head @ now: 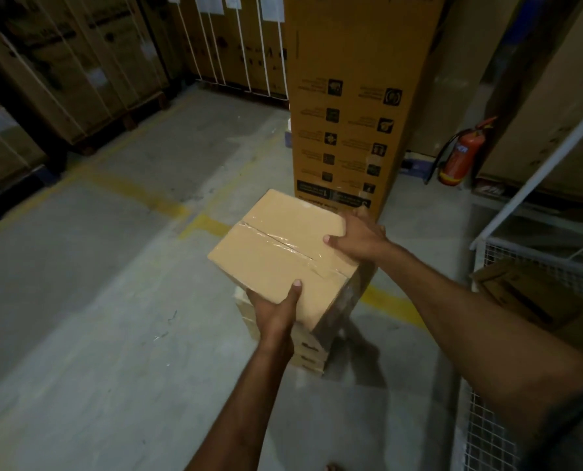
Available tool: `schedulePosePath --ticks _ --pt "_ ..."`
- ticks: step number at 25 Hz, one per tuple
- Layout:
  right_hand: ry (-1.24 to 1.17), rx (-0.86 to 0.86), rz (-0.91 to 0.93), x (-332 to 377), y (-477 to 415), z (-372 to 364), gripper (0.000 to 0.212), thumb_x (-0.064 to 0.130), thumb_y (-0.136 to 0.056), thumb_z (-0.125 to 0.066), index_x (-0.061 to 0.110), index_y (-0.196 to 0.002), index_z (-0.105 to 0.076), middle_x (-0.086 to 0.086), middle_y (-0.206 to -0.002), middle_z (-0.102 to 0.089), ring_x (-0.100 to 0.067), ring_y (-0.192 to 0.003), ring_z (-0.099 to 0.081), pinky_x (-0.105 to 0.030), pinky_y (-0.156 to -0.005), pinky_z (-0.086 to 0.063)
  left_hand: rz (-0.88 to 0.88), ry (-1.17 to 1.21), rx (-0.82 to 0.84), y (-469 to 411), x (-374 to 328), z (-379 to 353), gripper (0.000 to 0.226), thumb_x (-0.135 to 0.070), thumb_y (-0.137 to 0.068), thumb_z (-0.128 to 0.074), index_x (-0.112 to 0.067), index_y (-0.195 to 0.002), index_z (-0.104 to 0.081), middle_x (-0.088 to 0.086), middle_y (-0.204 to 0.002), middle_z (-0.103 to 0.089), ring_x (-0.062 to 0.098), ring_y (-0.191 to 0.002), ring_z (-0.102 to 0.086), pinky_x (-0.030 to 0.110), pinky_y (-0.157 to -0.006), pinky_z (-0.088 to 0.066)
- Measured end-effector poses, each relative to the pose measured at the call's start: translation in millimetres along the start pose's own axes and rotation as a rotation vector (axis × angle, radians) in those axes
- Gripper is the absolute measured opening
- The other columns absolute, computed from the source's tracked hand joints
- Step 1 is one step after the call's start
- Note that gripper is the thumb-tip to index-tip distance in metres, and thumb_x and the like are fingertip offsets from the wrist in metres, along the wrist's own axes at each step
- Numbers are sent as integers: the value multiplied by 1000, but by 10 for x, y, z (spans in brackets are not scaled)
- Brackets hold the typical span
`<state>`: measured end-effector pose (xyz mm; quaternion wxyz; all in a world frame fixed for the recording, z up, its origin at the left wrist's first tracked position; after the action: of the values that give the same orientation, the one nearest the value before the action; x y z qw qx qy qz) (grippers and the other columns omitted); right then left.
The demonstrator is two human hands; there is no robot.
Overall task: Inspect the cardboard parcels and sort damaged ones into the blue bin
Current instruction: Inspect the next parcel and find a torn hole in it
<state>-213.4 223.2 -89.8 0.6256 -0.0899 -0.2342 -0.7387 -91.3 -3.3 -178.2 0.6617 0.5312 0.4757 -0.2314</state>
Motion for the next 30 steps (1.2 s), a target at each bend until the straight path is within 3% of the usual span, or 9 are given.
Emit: schedulePosePath --ticks 3,6,11,16,18,20,22,26,30 --pt "-184 -59 21 299 678 518 70 50 -85 -78 28 -145 -49 -2 -139 -59 -26 -126 -57 -40 -100 -49 -126 15 -28 419 -503 359 95 -28 -77 -95 -20 -148 -32 5 -140 -58 24 -124 -60 47 -110 -52" --pt "-398 -141 52 490 1628 1014 75 39 -85 -82 26 -150 -47 3 -132 -59 -19 -120 -56 -36 -95 -48 -285 19 -21 1069 -1133 752 78 -30 -80 -92 -15 -133 -38 6 -132 -60 20 -112 -63 37 -97 -57" --pt "-599 -387 108 532 3333 1706 83 42 -89 -79 19 -158 -41 0 -155 -48 -21 -135 -49 -38 -107 -43 -466 68 255 2328 -1853 1146 59 -20 -94 -78 -14 -145 -50 4 -135 -65 11 -106 -67 23 -75 -53" --pt "-725 -455 108 373 4728 2019 77 38 -86 -84 18 -151 -48 -1 -143 -56 -21 -125 -56 -39 -99 -51 -653 32 412 3628 -2087 1418 74 -21 -88 -85 -20 -151 -46 2 -146 -59 13 -123 -63 22 -87 -57" --pt "-743 -493 98 248 5235 2191 79 56 -78 -83 22 -143 -55 -3 -141 -58 -24 -121 -61 -44 -101 -53 -761 -32 500 4129 -2088 1509 87 -23 -84 -89 -29 -155 -40 -4 -153 -54 13 -134 -57 32 -103 -55" --pt "-767 -568 80 69 5749 2400 102 84 -60 -74 26 -141 -51 -6 -145 -51 -28 -122 -59 -51 -102 -52 -856 -139 611 4678 -2027 1554 98 -20 -82 -90 -43 -158 -32 -12 -157 -46 11 -141 -49 40 -110 -50" --pt "-790 -641 108 -41 6228 2564 103 86 -65 -70 25 -142 -39 -4 -145 -46 -28 -123 -55 -49 -102 -49 -870 -192 619 5118 -1921 1569 95 -25 -80 -87 -54 -154 -34 -9 -155 -42 15 -142 -46 49 -114 -47" --pt "-766 -707 216 -197 7123 2726 75 61 -89 -70 20 -140 -32 4 -127 -49 -19 -111 -53 -35 -89 -40 -886 -33 512 6070 -1750 1592 86 -55 -79 -83 -41 -151 -38 -3 -150 -48 16 -134 -54 46 -109 -50" --pt "-728 -829 150 -544 7991 2817 73 77 -88 -59 20 -131 -41 -3 -128 -60 -28 -118 -60 -40 -93 -46 -840 89 438 6971 -1617 1674 58 -52 -100 -61 -21 -140 -34 -9 -128 -55 2 -110 -59 30 -87 -50"
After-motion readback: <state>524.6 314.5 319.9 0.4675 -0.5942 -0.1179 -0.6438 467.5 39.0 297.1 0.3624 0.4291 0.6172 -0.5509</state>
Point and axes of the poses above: each hand's wrist, its own y-axis away from the middle knuckle, its own z-axis out of the back of the hand, x = y × z, the point moved 10 cm from there along -y, towards the middle knuckle
